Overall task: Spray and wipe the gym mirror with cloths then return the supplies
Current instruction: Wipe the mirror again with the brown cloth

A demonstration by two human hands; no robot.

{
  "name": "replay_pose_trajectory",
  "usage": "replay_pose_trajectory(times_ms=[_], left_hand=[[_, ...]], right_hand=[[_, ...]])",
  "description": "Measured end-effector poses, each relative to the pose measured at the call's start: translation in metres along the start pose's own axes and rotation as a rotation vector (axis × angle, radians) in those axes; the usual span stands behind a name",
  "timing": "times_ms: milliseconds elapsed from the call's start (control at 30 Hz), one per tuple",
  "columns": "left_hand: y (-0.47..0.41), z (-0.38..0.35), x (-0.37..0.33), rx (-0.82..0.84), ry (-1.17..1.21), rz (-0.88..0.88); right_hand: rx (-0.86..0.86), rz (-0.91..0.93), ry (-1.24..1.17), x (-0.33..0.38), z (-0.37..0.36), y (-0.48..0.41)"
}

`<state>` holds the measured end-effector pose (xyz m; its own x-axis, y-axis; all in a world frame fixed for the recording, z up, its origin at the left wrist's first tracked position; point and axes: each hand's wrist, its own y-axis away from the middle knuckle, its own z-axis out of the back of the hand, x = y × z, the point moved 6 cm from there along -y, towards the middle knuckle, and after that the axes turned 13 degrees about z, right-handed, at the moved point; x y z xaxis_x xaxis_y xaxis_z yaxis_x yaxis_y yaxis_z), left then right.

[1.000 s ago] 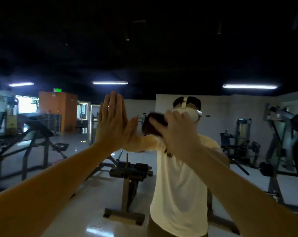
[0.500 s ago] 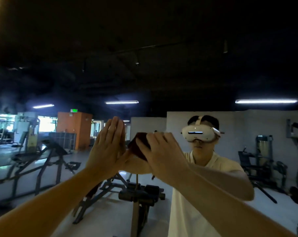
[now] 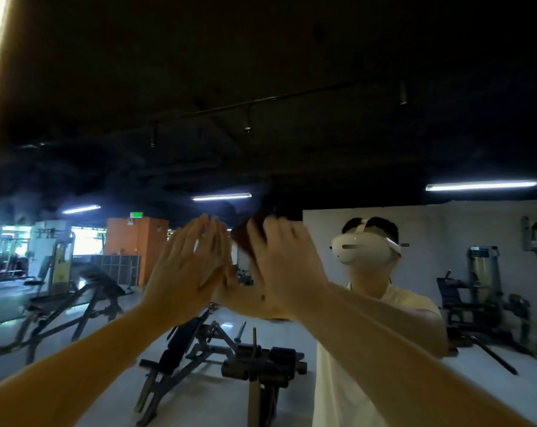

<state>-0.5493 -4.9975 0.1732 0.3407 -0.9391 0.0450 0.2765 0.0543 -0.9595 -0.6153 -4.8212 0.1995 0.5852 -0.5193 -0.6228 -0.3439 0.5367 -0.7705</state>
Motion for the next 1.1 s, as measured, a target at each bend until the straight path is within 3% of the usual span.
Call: replay_pose_trajectory(times_ms=[67, 133, 200, 300, 367, 433, 500, 600, 733, 800, 900, 967, 1100], left_hand=[[-0.011, 0.004, 0.010, 0.006, 0.019, 0.100], [-0.018, -0.002, 0.013, 0.063, -0.039, 0.085], [-0.021, -0.018, 0.017, 0.133, -0.039, 0.101], [-0.020, -0.028, 0.023, 0.094, 0.066, 0.180], [-0.019, -0.030, 0.022, 0.094, 0.078, 0.171], [-0.020, -0.029, 0.022, 0.107, 0.089, 0.177], [-0.019, -0.028, 0.022, 0.114, 0.087, 0.184], [-0.016, -0.024, 0.024, 0.141, 0.094, 0.154], [-0.014, -0.017, 0.026, 0.167, 0.069, 0.102], [-0.014, -0.017, 0.026, 0.185, 0.047, 0.115], [-0.012, -0.021, 0.024, 0.166, 0.049, 0.123], [-0.012, -0.025, 0.026, 0.169, 0.048, 0.136], [-0.011, -0.015, 0.025, 0.156, 0.033, 0.117]], right_hand=[[0.079, 0.204, -0.022, 0.020, -0.005, 0.016], [0.162, 0.358, 0.040, 0.004, -0.003, 0.009], [0.122, 0.259, 0.182, -0.045, 0.010, -0.022], [-0.001, -0.122, 0.341, -0.121, 0.040, -0.064], [-0.051, -0.318, 0.328, -0.128, 0.042, -0.077], [-0.074, -0.400, 0.269, -0.100, 0.027, -0.087], [-0.054, -0.316, 0.164, -0.049, 0.002, -0.093], [0.018, -0.018, 0.050, 0.022, -0.021, -0.081], [0.144, 0.188, 0.051, 0.028, -0.014, -0.051], [0.149, 0.101, 0.136, -0.009, -0.002, -0.047], [0.057, -0.193, 0.290, -0.073, 0.030, -0.038], [0.033, -0.315, 0.302, -0.080, 0.033, -0.040], [0.023, -0.279, 0.241, -0.036, 0.003, -0.078]])
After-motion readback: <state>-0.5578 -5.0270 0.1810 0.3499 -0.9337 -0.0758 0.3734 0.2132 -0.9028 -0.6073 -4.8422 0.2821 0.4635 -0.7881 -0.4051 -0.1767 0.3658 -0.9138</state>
